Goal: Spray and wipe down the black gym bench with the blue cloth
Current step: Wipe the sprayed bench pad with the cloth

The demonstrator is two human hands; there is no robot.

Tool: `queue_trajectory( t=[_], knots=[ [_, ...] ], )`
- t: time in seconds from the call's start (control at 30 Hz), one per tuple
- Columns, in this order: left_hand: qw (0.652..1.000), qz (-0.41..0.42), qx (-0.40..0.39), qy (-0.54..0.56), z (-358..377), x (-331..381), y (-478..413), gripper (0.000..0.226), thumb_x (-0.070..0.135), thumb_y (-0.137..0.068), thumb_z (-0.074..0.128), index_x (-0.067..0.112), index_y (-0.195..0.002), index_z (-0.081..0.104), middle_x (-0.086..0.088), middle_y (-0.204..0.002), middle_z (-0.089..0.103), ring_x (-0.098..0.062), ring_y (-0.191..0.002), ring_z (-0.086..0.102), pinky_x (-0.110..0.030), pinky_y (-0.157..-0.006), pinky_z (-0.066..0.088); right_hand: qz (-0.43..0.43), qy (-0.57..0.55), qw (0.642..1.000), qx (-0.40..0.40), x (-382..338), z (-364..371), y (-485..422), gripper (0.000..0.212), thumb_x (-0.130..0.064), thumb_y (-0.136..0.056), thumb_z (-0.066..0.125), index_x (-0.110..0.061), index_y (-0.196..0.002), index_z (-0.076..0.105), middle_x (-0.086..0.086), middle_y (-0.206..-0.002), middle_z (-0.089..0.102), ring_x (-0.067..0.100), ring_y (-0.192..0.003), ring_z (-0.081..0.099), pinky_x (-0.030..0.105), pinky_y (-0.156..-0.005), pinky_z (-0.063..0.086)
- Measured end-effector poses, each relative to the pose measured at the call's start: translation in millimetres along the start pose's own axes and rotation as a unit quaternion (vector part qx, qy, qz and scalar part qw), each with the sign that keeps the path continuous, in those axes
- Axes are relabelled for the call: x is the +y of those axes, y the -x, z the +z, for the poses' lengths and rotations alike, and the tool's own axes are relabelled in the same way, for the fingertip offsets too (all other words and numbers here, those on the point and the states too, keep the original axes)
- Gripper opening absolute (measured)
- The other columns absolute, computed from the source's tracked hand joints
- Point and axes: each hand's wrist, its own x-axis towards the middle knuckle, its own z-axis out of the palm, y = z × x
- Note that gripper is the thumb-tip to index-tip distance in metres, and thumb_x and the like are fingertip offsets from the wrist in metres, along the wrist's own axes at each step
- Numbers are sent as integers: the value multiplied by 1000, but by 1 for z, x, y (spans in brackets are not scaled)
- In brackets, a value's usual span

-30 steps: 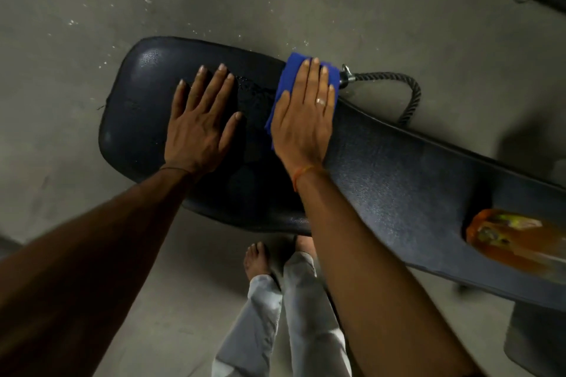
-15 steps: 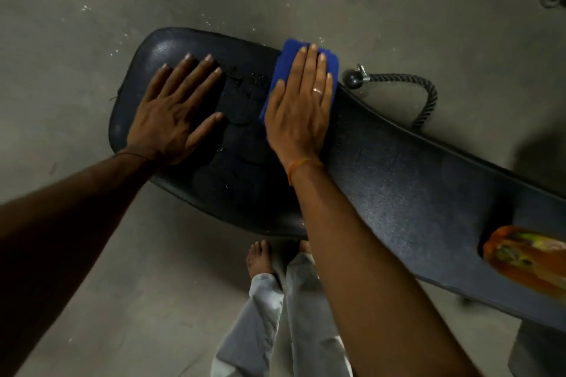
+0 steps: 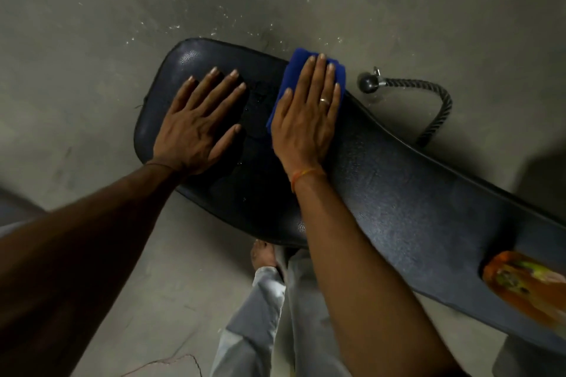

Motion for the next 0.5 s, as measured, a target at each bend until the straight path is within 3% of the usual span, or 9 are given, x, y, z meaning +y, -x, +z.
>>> queue_trajectory(
  t=[0.07, 0.23, 0.37, 0.5],
  knots=[
    [1000, 2, -8, 1, -1, 0, -1, 68, 54, -104, 24, 26, -165, 8, 1, -173, 4, -21, -160, 1, -51, -129, 7, -9, -15, 1000, -11, -5, -1, 30, 61, -34, -110, 17, -6, -163, 6, 13, -172, 3, 28, -160, 2, 47, -129, 9],
    [1000, -1, -10, 15, -3, 0, -1, 68, 53, -104, 24, 25, -165, 11, -1, -173, 8, -23, -160, 3, -52, -129, 9, -146, 13, 984, -96, 10, 0, 154, 67, -36, -110, 30, -8, -164, 2, 12, -172, -3, 27, -160, -3, 44, -130, 6],
    [1000, 4, 1, 11, -1, 1, -1, 67, 52, -105, 24, 24, -165, 13, 0, -173, 7, -22, -160, 3, -51, -129, 10, -143, 23, 988, -59, 4, -2, 70, 61, -35, -110, 20, -9, -164, 6, 12, -172, 3, 26, -160, 3, 44, -130, 10],
    [1000, 2, -1, 10, 1, -1, -1, 67, 52, -105, 24, 25, -165, 11, 1, -173, 5, -21, -160, 0, -50, -130, 7, -44, 5, 999, -17, -18, -1, -16, 62, -36, -109, 17, -7, -163, 12, 12, -172, 12, 27, -159, 10, 45, -129, 12]
  ],
)
